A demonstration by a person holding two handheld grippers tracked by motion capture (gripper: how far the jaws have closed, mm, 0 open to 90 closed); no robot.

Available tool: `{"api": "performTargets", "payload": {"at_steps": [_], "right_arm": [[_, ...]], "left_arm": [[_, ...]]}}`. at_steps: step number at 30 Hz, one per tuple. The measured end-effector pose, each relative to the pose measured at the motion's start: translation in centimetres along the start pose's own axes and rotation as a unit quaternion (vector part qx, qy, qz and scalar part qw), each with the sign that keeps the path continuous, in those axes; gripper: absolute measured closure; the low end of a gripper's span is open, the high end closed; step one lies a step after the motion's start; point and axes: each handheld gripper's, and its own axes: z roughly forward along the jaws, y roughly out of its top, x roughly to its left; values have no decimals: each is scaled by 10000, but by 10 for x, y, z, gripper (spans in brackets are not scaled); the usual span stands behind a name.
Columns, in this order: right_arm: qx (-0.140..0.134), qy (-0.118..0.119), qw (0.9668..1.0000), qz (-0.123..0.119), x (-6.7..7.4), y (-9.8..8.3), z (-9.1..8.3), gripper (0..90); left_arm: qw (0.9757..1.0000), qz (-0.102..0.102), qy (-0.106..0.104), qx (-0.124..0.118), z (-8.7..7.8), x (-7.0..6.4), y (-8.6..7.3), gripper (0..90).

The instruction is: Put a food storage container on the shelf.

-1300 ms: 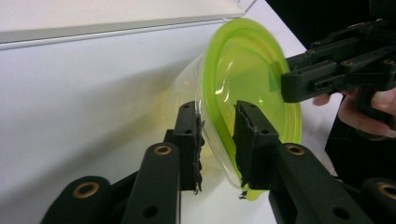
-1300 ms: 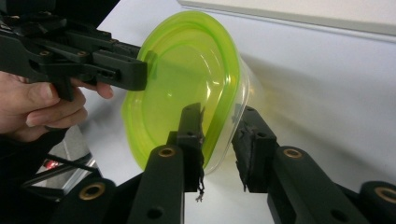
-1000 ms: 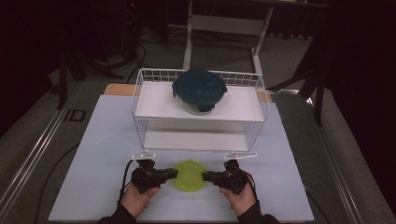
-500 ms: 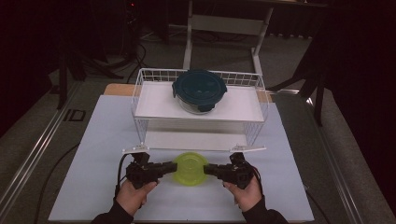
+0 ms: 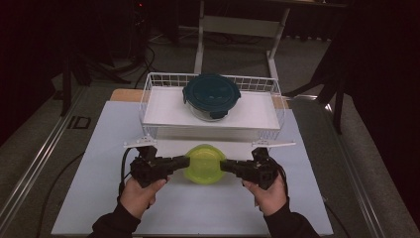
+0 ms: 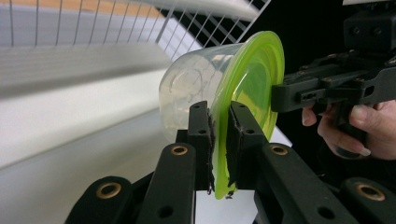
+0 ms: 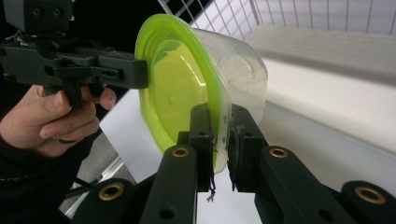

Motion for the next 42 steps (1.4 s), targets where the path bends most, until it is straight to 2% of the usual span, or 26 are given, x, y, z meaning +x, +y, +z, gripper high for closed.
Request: {"api": "performTargets", "payload": {"at_steps": [9, 17, 20, 23, 25, 32, 34, 39, 42], "right_arm": [[-223, -13, 9997, -132, 16, 32, -23, 815], [-355, 29, 9992, -174, 24, 52, -33, 815], [-387, -5, 9991, -193, 27, 63, -34, 816], [-418, -7, 9989, -203, 27, 69, -35, 816], [-463, 9, 9987, -210, 28, 79, -37, 816], [-578, -56, 9981, -223, 27, 100, -41, 815], [-617, -44, 9979, -201, 27, 106, -42, 815], [-604, -65, 9979, -213, 25, 121, -43, 814], [-613, -104, 9979, -204, 24, 128, -41, 813]], "left_arm": [[9998, 84, -144, -149, -11, -15, 36, 824], [9994, 134, -206, -236, -19, -21, 56, 824], [9993, 88, -191, -299, -22, -21, 67, 824], [9992, 121, -180, -322, -23, -22, 73, 824], [9990, 172, -146, -375, -25, -25, 84, 824], [9988, 181, -123, -439, -24, -25, 106, 824], [9982, 312, -35, -518, -25, -28, 111, 825], [9985, 268, -19, -482, -26, -27, 125, 825], [9978, 347, 86, -555, -25, -28, 133, 825]]}}
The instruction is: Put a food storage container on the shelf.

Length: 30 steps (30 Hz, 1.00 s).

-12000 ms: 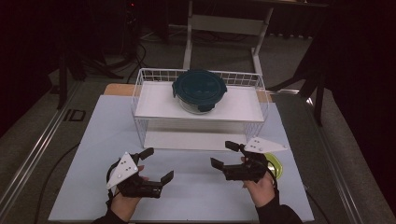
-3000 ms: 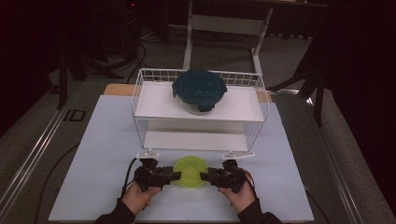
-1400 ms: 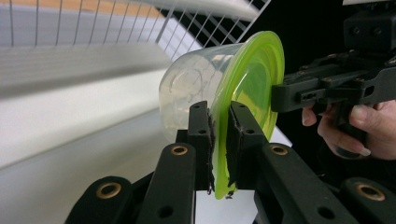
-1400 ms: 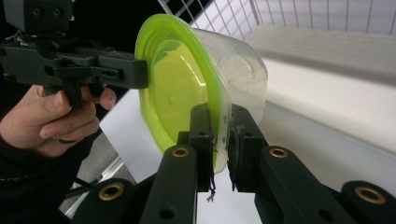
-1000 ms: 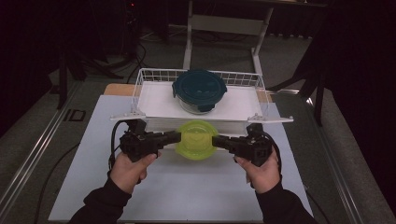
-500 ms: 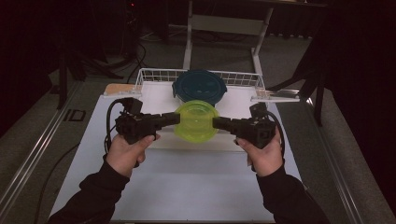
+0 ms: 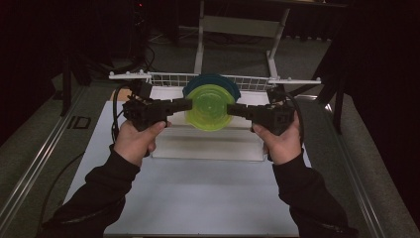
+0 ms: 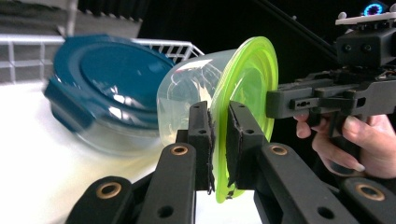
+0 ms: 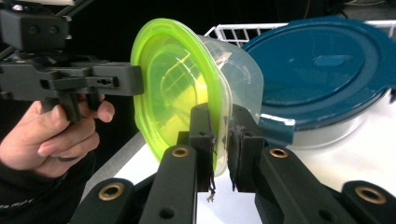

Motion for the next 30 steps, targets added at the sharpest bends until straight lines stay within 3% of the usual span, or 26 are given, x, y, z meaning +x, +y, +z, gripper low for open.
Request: {"api": "performTargets", "payload": {"at_steps": [5, 13, 16, 21, 28, 30], "right_arm": [[-54, -52, 9999, 79, -7, 10, 0, 812], [-7, -219, 9993, 309, -20, 25, 7, 811], [46, -234, 9988, 426, -25, 29, 12, 810], [86, -204, 9985, 510, -30, 34, 14, 810], [202, -153, 9947, 994, -40, 43, 19, 797], [263, -145, 9933, 1115, -43, 45, 20, 794]], "left_arm": [[10000, 62, 57, 41, 8, 2, 14, 825], [9998, -52, 163, 100, 23, 13, 30, 824], [9997, -188, 128, 122, 28, 20, 33, 823], [9996, -248, 76, 112, 31, 26, 36, 822], [9989, -461, 3, 23, 38, 34, 43, 795], [9992, -409, 21, 30, 41, 34, 42, 756]]}}
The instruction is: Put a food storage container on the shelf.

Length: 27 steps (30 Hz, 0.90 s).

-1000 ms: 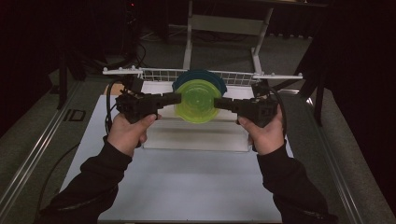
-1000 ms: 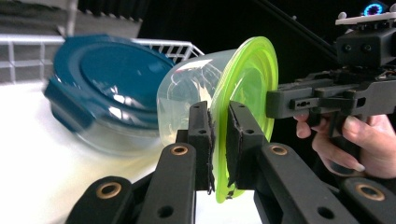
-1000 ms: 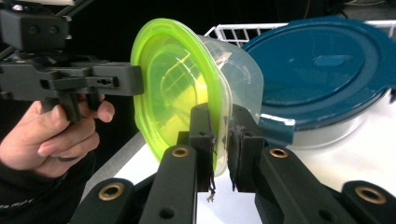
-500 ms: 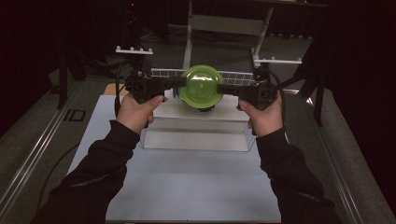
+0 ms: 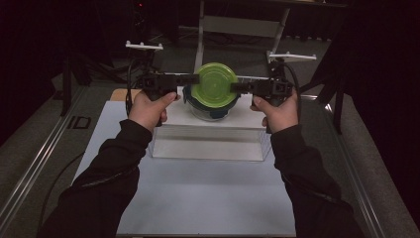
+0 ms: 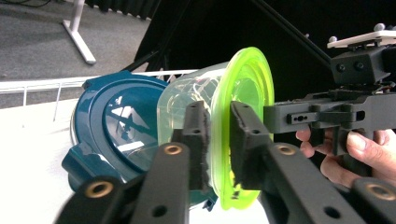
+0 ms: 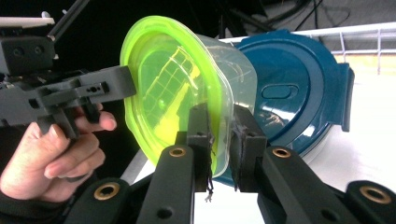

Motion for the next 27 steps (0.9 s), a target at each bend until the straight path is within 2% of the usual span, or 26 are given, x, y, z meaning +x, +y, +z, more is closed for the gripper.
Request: {"api": "performTargets", "payload": {"at_steps": [1, 3, 4, 7, 10, 15, 17, 19, 21, 22, 25, 27], "right_arm": [[0, 29, 10000, 87, -2, 1, 1, 788], [26, -54, 9999, 115, -5, 2, 3, 760], [8, -30, 9999, 163, -6, 2, 4, 716], [-39, -57, 9998, 207, -9, 1, 6, 683], [-82, 17, 9997, 244, -10, 3, 9, 637], [-130, -23, 9995, 277, -9, 8, 10, 608], [-168, -9, 9995, 264, -8, 9, 9, 586], [-200, -2, 9996, 183, -7, 10, 8, 543], [-262, 39, 9996, 92, -5, 11, 6, 495], [-309, 43, 9995, -32, -3, 11, 5, 469], [-504, 12, 9985, -225, 2, 9, -3, 446], [-607, -51, 9973, -400, 7, 5, -8, 434]], "left_arm": [[10000, 24, 12, -6, 1, 0, -1, 732], [9999, -3, 45, -109, 2, 2, -2, 702], [9998, -50, 67, -162, 3, 3, -3, 681], [9996, -137, 95, -220, 4, 8, -4, 661], [9996, -193, 90, -205, 5, 10, -5, 626], [9996, -238, 13, -155, 7, 11, -6, 605], [9994, -306, -11, -168, 7, 11, -6, 591], [9995, -274, -2, -142, 7, 12, -8, 576], [9993, -342, -21, -180, 5, 14, -10, 543], [9993, -316, -5, -190, 4, 14, -11, 542], [9993, -151, 90, -333, -3, 12, -17, 460], [9985, 155, 114, -508, -10, 8, -23, 402]]}}
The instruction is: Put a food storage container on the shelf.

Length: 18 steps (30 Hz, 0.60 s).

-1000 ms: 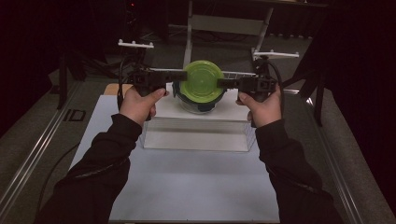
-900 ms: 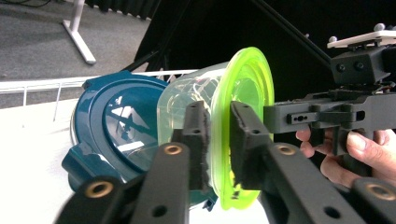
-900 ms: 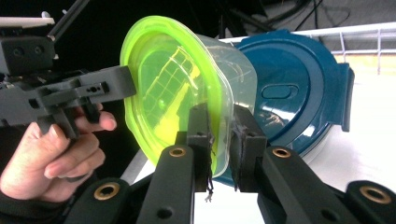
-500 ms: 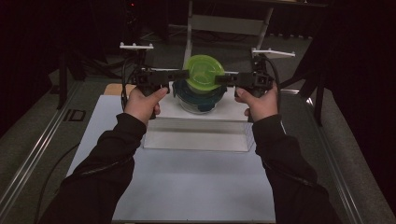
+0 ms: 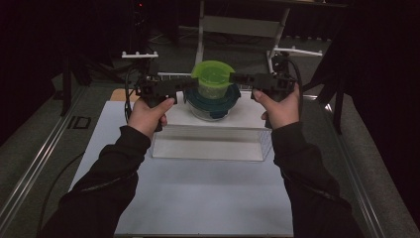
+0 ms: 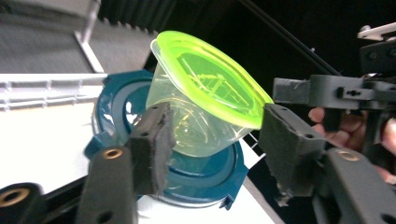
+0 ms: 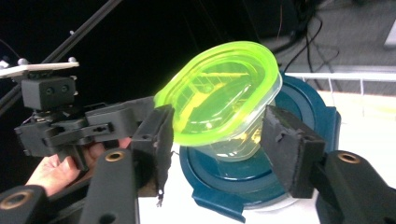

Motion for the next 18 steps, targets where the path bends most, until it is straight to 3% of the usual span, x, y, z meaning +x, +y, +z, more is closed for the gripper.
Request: {"api": "performTargets", "payload": {"at_steps": [2, 5, 7, 9, 11, 13, 15, 18], "right_arm": [[-78, 29, 9999, -136, 5, -6, -6, 433], [-125, 57, 9993, -346, 11, -18, -12, 463], [-49, 59, 9992, -398, 12, -27, -11, 537], [61, 6, 9992, -383, 11, -35, -6, 713], [69, -125, 9994, -305, 9, -41, 1, 875], [212, -101, 9993, -278, 8, -46, 9, 899], [303, -85, 9991, -298, 10, -49, 18, 899], [370, -98, 9988, -307, 12, -50, 31, 899]], "left_arm": [[9990, 409, 13, -166, -9, -5, -7, 368], [9950, 906, -54, -412, -23, -13, -22, 279], [9933, 1010, -10, -554, -30, -16, -33, 275], [9921, 1051, -13, -682, -37, -17, -44, 192], [9891, 1209, 244, -804, -41, -20, -56, 123], [9847, 1451, 417, -868, -44, -22, -68, 4], [9809, 1584, 583, -967, -46, -25, -80, 4], [9796, 1584, 645, -1053, -46, -27, -96, 4]]}}
